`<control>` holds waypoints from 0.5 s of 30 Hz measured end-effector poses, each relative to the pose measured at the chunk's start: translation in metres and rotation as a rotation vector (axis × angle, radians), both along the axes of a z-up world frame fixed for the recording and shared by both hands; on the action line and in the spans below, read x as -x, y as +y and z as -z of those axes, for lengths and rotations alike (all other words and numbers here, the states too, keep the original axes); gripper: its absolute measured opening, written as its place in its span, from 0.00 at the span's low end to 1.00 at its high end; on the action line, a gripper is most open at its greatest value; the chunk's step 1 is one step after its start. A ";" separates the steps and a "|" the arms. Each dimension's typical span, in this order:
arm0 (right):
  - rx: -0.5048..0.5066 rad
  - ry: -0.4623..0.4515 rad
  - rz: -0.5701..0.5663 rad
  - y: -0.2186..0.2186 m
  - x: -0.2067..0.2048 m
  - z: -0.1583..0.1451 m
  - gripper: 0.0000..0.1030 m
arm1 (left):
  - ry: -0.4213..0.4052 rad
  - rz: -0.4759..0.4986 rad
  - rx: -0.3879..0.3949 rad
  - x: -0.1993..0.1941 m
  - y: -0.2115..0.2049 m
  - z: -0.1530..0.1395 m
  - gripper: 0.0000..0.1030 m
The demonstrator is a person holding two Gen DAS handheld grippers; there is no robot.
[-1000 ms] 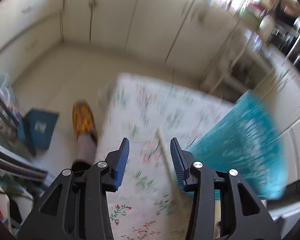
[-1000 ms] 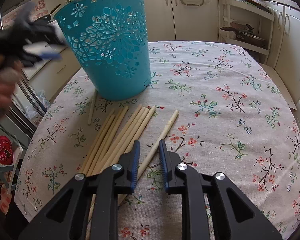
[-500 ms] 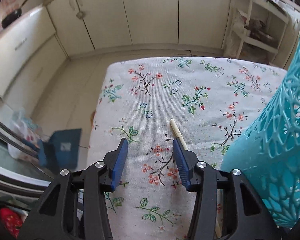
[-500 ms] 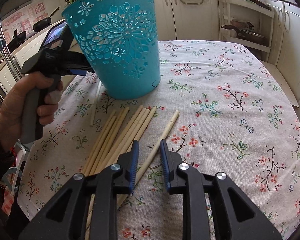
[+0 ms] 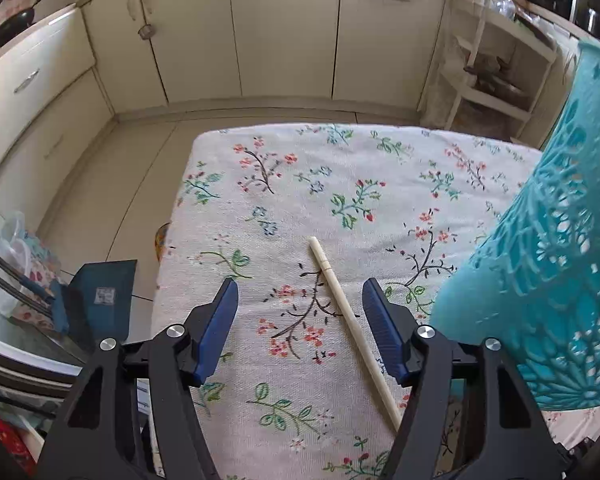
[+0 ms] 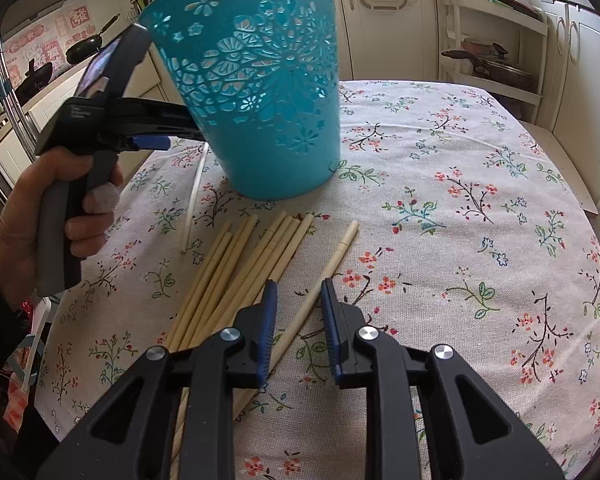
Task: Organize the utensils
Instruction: 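Grasp another chopstick with the left gripper and lift it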
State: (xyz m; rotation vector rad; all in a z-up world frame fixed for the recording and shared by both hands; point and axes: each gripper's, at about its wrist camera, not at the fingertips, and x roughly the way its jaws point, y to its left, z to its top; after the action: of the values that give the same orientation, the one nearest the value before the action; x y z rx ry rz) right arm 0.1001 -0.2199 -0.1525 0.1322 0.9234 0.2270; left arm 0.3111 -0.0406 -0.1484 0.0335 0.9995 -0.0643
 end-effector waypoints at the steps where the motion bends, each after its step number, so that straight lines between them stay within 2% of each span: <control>1: -0.001 0.000 0.000 0.000 0.000 0.000 0.23 | 0.008 -0.002 -0.009 -0.002 -0.002 0.004 0.59; 3: -0.003 0.001 0.000 0.000 0.000 0.000 0.23 | -0.007 -0.006 -0.056 -0.002 -0.008 0.009 0.59; 5: -0.005 0.001 0.000 0.000 -0.001 0.000 0.23 | -0.022 -0.002 -0.052 -0.001 -0.010 0.008 0.43; 6: -0.005 0.001 0.000 0.000 -0.001 0.000 0.23 | -0.026 0.008 -0.048 0.000 -0.010 0.007 0.16; 7: -0.005 0.002 0.000 0.000 -0.001 0.000 0.23 | -0.014 0.024 -0.035 0.000 -0.010 0.007 0.06; 11: -0.005 0.001 0.000 -0.001 -0.002 0.000 0.23 | 0.005 0.022 0.029 0.008 0.004 0.001 0.05; 13: -0.005 0.001 0.000 -0.001 -0.002 0.000 0.23 | -0.036 -0.003 0.103 0.024 0.020 -0.017 0.04; 15: -0.003 0.001 0.000 -0.001 -0.002 0.000 0.23 | -0.119 -0.011 0.181 0.045 0.031 -0.045 0.04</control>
State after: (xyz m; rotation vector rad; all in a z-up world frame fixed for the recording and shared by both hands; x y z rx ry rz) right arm 0.1021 -0.2205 -0.1523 0.1348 0.9240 0.2281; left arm 0.2658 -0.0091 -0.1030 -0.1321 0.8714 -0.1412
